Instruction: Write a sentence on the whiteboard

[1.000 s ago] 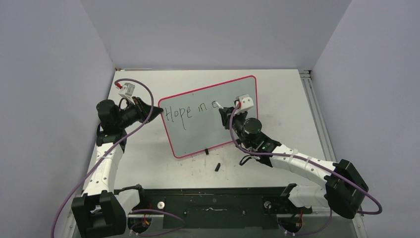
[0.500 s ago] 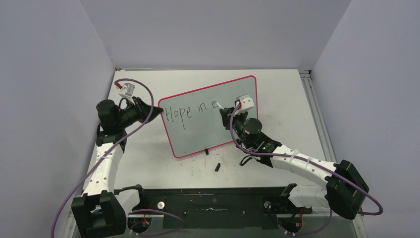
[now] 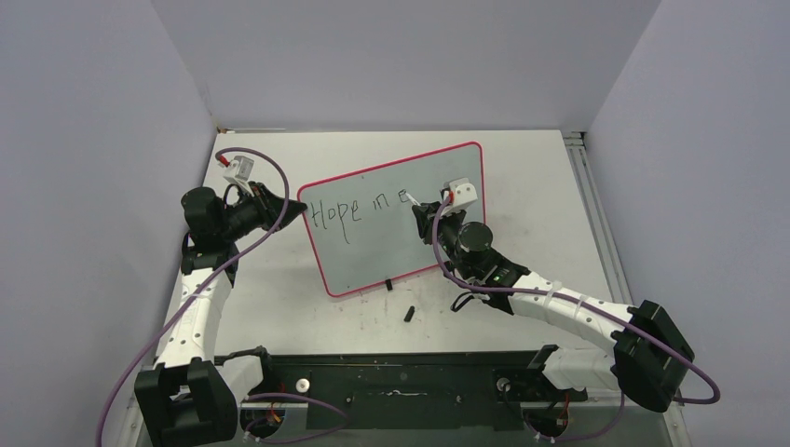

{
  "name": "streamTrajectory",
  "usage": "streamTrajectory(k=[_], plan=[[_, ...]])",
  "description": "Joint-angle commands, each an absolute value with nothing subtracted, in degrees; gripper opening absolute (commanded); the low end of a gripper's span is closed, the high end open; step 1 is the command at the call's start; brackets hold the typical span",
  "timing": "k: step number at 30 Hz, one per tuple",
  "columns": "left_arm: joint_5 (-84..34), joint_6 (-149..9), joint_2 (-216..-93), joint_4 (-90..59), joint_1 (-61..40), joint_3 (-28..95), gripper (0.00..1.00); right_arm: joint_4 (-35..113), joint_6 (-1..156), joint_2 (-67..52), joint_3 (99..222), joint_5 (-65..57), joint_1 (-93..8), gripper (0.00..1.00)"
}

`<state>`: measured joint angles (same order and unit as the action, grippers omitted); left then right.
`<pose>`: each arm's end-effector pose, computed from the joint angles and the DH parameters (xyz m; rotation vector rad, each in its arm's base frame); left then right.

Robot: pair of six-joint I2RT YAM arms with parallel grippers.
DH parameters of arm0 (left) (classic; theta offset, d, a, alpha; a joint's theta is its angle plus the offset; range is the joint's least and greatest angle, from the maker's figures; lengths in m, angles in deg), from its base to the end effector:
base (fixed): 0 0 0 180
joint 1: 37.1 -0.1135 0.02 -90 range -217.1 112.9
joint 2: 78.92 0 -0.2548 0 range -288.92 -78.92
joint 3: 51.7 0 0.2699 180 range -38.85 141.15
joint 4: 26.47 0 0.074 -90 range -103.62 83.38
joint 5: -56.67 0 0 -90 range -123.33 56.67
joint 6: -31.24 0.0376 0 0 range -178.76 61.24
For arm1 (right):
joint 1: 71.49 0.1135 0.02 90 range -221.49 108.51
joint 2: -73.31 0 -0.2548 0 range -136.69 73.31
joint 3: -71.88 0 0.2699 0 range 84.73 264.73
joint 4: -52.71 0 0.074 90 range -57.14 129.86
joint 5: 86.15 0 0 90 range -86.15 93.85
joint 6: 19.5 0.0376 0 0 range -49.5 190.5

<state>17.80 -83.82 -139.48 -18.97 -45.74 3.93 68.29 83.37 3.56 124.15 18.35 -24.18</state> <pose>0.2604 0.0100 0.2912 0.1321 1.8082 -0.9954 0.2100 0.2138 0.2678 -0.2900 1.6112 0.6092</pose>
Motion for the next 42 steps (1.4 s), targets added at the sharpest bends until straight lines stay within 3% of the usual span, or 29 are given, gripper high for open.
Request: streamTrajectory(k=[1, 18, 42], plan=[[18.43, -83.63, -139.15, -18.92, -45.45, 5.62, 0.12, 69.50, 84.05, 4.38, 124.02, 18.03, -23.82, 0.05], [18.43, -83.80, -139.17, -19.07, -45.47, 5.58, 0.12, 68.32, 82.91, 9.41, 123.75, 20.68, -22.28, 0.05], [18.43, -83.68, -139.31, -19.07, -45.49, 5.53, 0.12, 71.96, 79.58, 4.54, 125.77, 21.89, -23.35, 0.05]])
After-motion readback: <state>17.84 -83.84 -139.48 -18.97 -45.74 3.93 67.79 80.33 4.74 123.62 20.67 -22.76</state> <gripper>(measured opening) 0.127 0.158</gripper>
